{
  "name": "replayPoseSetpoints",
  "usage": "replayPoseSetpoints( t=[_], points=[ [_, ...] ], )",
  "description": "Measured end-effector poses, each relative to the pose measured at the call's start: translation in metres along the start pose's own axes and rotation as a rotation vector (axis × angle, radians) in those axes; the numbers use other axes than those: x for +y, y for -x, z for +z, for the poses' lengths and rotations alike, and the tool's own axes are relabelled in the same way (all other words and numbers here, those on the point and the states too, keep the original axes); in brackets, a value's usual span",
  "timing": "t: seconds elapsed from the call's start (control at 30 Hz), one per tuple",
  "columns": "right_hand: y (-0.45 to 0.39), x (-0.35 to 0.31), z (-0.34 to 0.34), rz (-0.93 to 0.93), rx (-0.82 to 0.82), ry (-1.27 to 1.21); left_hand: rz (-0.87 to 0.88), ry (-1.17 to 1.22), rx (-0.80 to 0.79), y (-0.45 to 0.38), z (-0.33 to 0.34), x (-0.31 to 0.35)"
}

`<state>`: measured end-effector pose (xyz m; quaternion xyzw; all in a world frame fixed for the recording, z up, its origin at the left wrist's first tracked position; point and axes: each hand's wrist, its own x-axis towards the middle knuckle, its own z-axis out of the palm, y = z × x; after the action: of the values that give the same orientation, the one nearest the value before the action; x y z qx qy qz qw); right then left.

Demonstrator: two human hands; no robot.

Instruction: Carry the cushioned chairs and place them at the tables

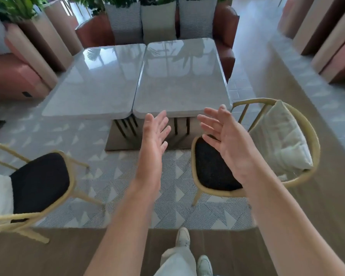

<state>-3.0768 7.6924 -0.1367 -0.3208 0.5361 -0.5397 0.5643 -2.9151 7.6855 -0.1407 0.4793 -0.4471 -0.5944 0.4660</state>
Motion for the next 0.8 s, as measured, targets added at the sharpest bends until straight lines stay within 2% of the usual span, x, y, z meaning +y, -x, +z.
replayPoseSetpoints(
  t=[0.33,0.5,0.63,0.8],
  points=[
    [-0.062,-0.018,-0.071,0.029,0.328,0.083,-0.068,0.017,-0.214,-0.100,0.081,-0.012],
    [-0.078,-0.025,-0.121,0.026,0.484,-0.016,-0.146,0.010,-0.323,-0.126,0.124,-0.025],
    [-0.087,-0.026,-0.167,0.022,0.545,-0.031,-0.138,-0.015,-0.373,-0.142,0.162,-0.032],
    [-0.112,-0.039,-0.229,0.002,0.537,-0.044,-0.110,-0.018,-0.333,-0.157,0.220,-0.047]
  ],
)
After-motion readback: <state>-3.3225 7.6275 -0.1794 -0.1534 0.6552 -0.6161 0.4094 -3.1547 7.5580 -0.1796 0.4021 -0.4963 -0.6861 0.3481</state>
